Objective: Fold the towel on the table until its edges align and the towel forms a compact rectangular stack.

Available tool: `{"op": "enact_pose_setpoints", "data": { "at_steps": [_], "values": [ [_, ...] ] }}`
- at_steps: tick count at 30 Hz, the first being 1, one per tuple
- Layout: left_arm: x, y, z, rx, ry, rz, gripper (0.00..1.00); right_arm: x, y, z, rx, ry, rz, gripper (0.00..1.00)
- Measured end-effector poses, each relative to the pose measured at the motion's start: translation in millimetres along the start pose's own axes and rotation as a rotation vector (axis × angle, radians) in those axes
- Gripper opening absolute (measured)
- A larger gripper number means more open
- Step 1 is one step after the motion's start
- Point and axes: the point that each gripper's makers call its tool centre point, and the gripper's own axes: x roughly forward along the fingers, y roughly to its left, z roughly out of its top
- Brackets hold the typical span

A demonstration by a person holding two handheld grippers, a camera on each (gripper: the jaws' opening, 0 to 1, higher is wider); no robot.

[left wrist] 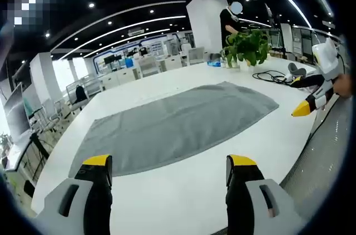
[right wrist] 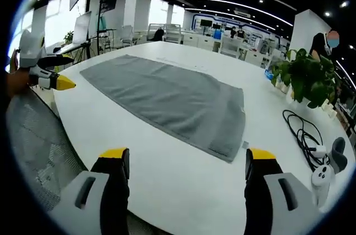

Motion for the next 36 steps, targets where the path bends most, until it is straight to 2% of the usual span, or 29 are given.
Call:
{"op": "enact_pose_setpoints", "data": {
  "at_steps": [10,25,28,31,36],
  "values": [
    [0.2,0.3,0.8,0.0,-0.005,0.001,0.86,0.1,2.1,-0.9,-0.005,0.005,0.008,0.86],
    [2.0,-1.0,-3.0,0.02,0.025,-0.003,0.85,2.0,5.2,-2.9,-0.017,0.02,0.023,0.86],
    [2.6,-2.2,-4.6,0.025,0.032,-0.006,0.84,1.9,5.3,-3.6,-0.011,0.021,0.026,0.84],
    [3.2,-2.4,-6.0,0.036,0.04,-0.006,0.84,1.7,0.1,-1.8,0.032,0.005,0.015,0.84],
    [3.3,0.1,-4.9,0.041,0.035,0.008,0.84,2.3,1.5,-3.0,0.018,0.011,0.014,0.83]
  ]
}}
